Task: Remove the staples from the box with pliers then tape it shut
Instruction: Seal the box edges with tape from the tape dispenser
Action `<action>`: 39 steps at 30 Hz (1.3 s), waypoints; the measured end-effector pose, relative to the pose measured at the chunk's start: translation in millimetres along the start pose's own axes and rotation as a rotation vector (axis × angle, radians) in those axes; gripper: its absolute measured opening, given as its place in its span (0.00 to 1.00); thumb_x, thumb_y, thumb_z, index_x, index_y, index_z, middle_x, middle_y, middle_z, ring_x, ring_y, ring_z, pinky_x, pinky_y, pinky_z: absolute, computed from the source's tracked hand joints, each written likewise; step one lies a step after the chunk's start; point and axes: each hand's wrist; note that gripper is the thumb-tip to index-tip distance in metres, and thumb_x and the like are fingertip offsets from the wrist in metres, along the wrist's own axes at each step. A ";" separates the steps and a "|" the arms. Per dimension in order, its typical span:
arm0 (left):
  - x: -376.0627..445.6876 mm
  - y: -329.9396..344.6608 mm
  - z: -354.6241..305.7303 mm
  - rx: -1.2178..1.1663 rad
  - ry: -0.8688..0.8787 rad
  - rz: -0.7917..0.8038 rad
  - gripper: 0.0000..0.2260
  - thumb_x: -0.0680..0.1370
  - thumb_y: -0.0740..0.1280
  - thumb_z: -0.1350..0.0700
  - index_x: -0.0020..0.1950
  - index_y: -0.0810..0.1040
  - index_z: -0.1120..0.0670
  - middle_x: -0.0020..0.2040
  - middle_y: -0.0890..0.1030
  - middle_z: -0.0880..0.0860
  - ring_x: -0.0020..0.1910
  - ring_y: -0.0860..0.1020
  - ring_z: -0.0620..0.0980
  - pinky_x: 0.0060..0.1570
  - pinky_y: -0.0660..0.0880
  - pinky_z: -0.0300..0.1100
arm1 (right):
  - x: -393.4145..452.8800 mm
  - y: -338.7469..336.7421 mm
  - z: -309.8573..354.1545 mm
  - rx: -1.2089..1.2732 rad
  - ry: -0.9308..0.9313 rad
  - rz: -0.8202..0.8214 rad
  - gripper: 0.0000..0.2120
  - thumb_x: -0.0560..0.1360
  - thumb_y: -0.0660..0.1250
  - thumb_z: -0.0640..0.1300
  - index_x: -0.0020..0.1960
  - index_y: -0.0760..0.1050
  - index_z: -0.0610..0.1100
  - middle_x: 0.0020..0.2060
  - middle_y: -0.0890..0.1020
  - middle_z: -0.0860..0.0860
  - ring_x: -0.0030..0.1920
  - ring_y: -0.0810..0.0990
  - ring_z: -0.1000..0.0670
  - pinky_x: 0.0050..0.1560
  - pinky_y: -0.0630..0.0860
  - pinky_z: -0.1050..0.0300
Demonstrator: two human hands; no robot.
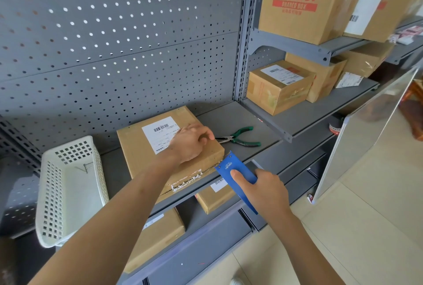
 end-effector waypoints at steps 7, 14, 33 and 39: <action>-17.0 -14.2 -1.7 -0.101 0.062 -0.079 0.08 0.80 0.67 0.55 0.57 0.81 0.45 0.61 0.78 0.44 0.63 0.74 0.45 0.64 0.69 0.41 | -7.4 -0.7 3.1 0.103 -0.160 -0.091 0.27 0.73 0.67 0.69 0.36 0.69 0.46 0.24 0.76 0.55 0.27 0.75 0.54 0.30 0.70 0.56; -58.9 -39.1 -14.3 -0.485 0.040 0.037 0.06 0.78 0.69 0.43 0.54 0.81 0.40 0.53 0.84 0.43 0.56 0.80 0.44 0.61 0.75 0.45 | -12.8 15.9 5.8 0.255 -0.382 -0.051 0.23 0.70 0.67 0.69 0.41 0.68 0.50 0.32 0.76 0.51 0.33 0.76 0.48 0.31 0.77 0.49; -135.1 -79.8 8.4 -0.723 -0.005 -0.102 0.10 0.76 0.74 0.59 0.56 0.81 0.57 0.47 0.81 0.51 0.47 0.78 0.46 0.55 0.73 0.40 | -49.8 55.3 44.8 0.377 -0.721 -0.090 0.24 0.73 0.70 0.69 0.46 0.70 0.50 0.36 0.73 0.57 0.35 0.73 0.51 0.34 0.70 0.62; -150.3 -83.3 11.3 -0.676 0.022 -0.154 0.04 0.75 0.74 0.62 0.47 0.82 0.61 0.44 0.83 0.51 0.44 0.78 0.48 0.50 0.74 0.38 | -64.8 62.5 54.1 0.422 -0.723 -0.098 0.19 0.73 0.72 0.64 0.45 0.69 0.51 0.36 0.73 0.62 0.35 0.72 0.53 0.33 0.69 0.65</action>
Point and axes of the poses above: each hand's wrist, its own x-axis towards the middle knuckle, its own y-axis out of the palm, z = x × y
